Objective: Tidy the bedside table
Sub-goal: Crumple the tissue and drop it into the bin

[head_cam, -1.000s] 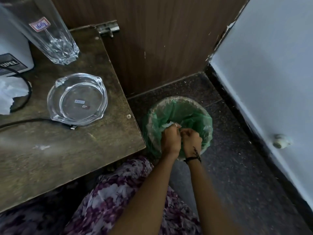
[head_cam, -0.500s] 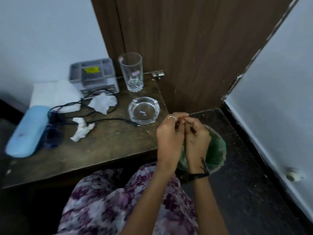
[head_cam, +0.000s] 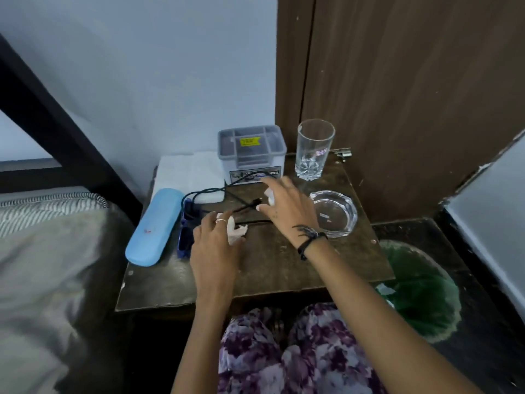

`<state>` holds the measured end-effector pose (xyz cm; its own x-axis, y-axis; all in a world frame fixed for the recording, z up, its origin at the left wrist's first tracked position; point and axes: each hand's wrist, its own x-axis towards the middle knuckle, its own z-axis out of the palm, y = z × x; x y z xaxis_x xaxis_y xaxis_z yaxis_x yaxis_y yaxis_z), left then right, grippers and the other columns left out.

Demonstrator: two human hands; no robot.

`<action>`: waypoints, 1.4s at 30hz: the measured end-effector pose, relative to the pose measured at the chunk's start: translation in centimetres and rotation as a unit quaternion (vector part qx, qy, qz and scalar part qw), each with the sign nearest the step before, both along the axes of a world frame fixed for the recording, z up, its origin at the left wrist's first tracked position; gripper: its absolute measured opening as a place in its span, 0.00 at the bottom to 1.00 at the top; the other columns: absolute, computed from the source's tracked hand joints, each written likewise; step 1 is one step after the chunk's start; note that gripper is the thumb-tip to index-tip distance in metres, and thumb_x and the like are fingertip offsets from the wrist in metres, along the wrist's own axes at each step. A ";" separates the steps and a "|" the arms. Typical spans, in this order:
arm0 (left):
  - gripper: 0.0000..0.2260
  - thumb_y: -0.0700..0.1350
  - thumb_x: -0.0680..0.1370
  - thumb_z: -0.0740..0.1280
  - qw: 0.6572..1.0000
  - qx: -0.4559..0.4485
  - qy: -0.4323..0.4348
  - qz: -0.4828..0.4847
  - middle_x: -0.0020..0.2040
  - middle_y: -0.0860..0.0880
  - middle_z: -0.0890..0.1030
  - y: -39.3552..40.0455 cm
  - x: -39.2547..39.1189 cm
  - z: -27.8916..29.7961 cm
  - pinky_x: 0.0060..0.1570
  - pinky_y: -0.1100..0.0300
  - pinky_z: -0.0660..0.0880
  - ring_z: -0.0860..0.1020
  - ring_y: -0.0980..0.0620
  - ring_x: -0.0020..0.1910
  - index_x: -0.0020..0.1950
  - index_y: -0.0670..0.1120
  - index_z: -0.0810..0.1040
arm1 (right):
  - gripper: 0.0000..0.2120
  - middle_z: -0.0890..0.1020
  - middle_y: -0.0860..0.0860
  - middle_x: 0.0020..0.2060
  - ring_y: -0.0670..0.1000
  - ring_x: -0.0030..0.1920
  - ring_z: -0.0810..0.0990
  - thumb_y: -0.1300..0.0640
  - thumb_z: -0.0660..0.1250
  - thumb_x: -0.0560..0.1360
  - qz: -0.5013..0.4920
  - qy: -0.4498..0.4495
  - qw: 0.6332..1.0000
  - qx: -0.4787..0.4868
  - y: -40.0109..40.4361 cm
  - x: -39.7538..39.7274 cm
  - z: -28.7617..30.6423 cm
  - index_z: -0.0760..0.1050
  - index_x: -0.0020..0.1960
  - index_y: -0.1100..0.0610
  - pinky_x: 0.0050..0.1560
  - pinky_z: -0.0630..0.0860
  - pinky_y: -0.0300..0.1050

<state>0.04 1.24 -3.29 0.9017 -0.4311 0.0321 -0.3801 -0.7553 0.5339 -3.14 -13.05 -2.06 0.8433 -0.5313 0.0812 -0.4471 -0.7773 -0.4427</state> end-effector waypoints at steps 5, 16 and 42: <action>0.16 0.39 0.76 0.64 1.000 -0.001 0.018 -0.017 0.61 0.48 0.75 0.2 0.9 -1.0 0.44 0.52 0.72 0.77 0.45 0.54 0.64 0.47 0.74 | 0.17 0.74 0.57 0.60 0.61 0.55 0.77 0.63 0.65 0.74 -0.010 0.044 0.999 -0.006 -0.7 2.6 -1.9 0.71 0.63 0.56 0.49 0.74 0.50; 0.13 0.45 0.75 0.68 0.984 -0.175 0.045 0.006 0.54 0.50 0.82 -0.7 -1.0 1.8 0.47 0.54 0.78 0.80 0.52 0.49 0.60 0.50 0.77 | 0.10 0.81 0.49 0.50 0.45 0.54 0.78 0.52 0.68 0.74 -0.085 -0.252 0.944 0.196 0.9 -3.5 1.0 0.76 0.54 0.49 0.46 0.76 0.36; 0.13 0.34 0.76 0.60 0.926 0.007 0.259 -0.274 0.57 0.42 0.78 -26.0 -23.1 -17.4 0.52 0.50 0.75 0.77 0.42 0.54 0.58 0.43 0.77 | 0.11 0.81 0.59 0.45 0.56 0.45 0.78 0.64 0.67 0.72 -0.549 -0.199 0.769 0.259 -15.6 -26.6 -21.3 0.74 0.54 0.64 0.41 0.68 0.39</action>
